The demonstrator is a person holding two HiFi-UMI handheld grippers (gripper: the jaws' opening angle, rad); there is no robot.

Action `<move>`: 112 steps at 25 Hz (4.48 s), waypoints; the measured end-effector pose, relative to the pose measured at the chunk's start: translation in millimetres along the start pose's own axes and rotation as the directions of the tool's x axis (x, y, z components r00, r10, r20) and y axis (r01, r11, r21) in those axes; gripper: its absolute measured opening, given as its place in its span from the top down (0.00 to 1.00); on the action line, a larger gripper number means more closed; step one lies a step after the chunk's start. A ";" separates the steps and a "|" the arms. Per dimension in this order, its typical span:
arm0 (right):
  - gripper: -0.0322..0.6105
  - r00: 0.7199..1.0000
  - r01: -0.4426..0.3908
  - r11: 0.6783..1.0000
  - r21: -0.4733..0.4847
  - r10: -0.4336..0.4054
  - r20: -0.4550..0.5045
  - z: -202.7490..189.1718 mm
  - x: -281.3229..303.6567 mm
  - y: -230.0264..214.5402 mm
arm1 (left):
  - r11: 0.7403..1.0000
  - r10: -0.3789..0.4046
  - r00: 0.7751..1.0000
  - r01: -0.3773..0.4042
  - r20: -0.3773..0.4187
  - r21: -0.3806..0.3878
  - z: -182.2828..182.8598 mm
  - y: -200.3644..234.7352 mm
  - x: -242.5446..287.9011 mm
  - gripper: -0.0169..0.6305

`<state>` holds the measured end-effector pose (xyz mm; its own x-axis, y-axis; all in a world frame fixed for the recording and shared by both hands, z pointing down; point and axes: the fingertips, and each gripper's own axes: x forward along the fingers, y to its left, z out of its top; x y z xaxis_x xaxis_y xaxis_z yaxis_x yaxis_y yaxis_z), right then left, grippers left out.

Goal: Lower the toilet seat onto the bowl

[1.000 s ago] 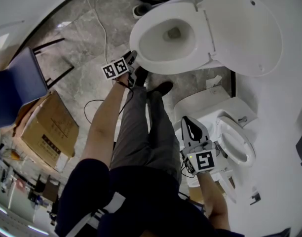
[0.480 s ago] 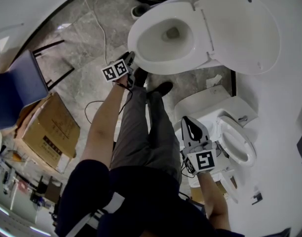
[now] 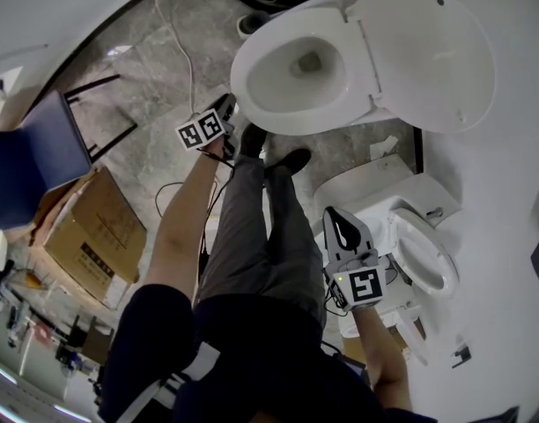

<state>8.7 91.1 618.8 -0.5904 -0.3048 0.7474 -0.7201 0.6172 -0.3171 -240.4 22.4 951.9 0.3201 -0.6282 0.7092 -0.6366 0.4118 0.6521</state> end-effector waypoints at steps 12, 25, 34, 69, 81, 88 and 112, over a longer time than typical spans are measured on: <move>0.92 0.995 0.013 1.000 -0.011 -0.012 0.096 32.0 -17.4 -1.3 | 0.985 -0.038 0.998 0.028 0.056 0.170 36.1 -56.1 -56.3 0.93; 0.92 0.957 0.036 0.998 -0.045 -0.022 0.288 80.4 -59.6 1.7 | 0.847 -0.171 0.974 0.067 0.151 0.528 76.2 -190.0 -142.1 0.94; 0.92 0.911 0.077 0.996 -0.046 -0.052 0.408 114.0 -92.8 4.5 | 0.674 -0.299 0.930 0.048 0.213 0.737 100.5 -290.1 -207.1 0.94; 0.92 0.720 0.270 0.962 0.050 -0.236 0.652 163.6 -245.2 -9.4 | 0.253 -0.670 0.727 0.036 0.148 0.967 60.5 -516.8 -382.1 0.94; 0.92 0.678 0.299 0.950 0.089 -0.277 0.681 169.2 -278.9 -14.2 | 0.227 -0.696 0.706 0.049 0.126 0.973 48.2 -536.7 -403.9 0.94; 0.92 0.672 0.331 0.940 0.078 -0.293 0.681 168.3 -284.0 -15.0 | 0.246 -0.688 0.709 0.028 0.154 0.969 52.2 -537.3 -405.0 0.94; 0.92 0.670 0.394 0.916 0.077 -0.343 0.659 170.3 -288.0 -23.9 | 0.284 -0.674 0.713 0.008 0.193 0.959 58.4 -534.2 -402.2 0.94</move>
<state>133.9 40.5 311.7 -0.3884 -0.8937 0.2245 -0.9201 0.3896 -0.0412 -70.1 16.6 302.7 0.5218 -0.8530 0.0146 -0.8507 -0.5215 -0.0661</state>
